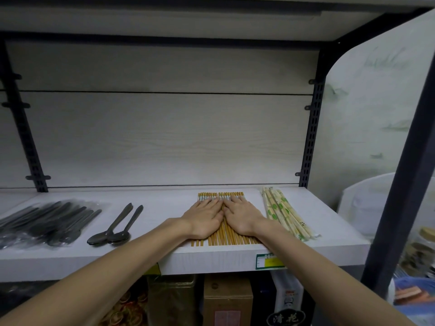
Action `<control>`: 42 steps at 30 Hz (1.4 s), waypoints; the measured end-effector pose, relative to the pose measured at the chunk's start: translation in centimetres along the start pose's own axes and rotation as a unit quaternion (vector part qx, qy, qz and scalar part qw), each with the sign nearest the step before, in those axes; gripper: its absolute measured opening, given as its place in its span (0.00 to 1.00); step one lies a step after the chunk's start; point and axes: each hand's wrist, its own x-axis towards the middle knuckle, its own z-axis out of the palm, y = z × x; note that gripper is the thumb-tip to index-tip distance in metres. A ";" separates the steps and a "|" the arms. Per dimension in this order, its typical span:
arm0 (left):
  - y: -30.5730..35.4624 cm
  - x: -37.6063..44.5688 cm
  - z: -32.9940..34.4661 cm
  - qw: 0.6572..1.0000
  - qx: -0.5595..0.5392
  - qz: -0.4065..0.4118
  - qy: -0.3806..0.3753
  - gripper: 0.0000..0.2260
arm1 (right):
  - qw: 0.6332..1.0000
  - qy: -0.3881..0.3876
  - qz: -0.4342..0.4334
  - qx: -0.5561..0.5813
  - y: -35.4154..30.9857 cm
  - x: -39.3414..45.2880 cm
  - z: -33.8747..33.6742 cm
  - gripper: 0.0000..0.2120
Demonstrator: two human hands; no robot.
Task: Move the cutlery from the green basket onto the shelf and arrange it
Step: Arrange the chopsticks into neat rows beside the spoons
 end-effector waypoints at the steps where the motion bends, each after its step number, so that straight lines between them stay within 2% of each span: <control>1: 0.1 0.0 -0.1 1.000 -0.001 0.001 0.000 0.26 | 1.000 0.002 -0.003 0.002 -0.1 0.1 0.1 0.25; 13: 0.6 -0.2 -0.3 1.000 -0.017 0.007 -0.005 0.26 | 0.998 0.045 0.005 0.031 -0.2 -0.2 0.1 0.22; 27: 2.3 0.7 0.0 1.000 -0.018 -0.005 0.003 0.27 | 0.999 0.031 0.009 0.042 1.0 -1.4 -0.8 0.23; 33: 2.8 0.5 0.0 0.998 -0.048 -0.005 0.036 0.25 | 0.998 0.030 0.015 0.046 1.0 -1.4 -1.1 0.21; 42: 2.9 1.1 -0.2 0.999 -0.049 0.002 0.023 0.25 | 0.997 0.036 0.029 0.055 1.8 -2.0 -2.6 0.20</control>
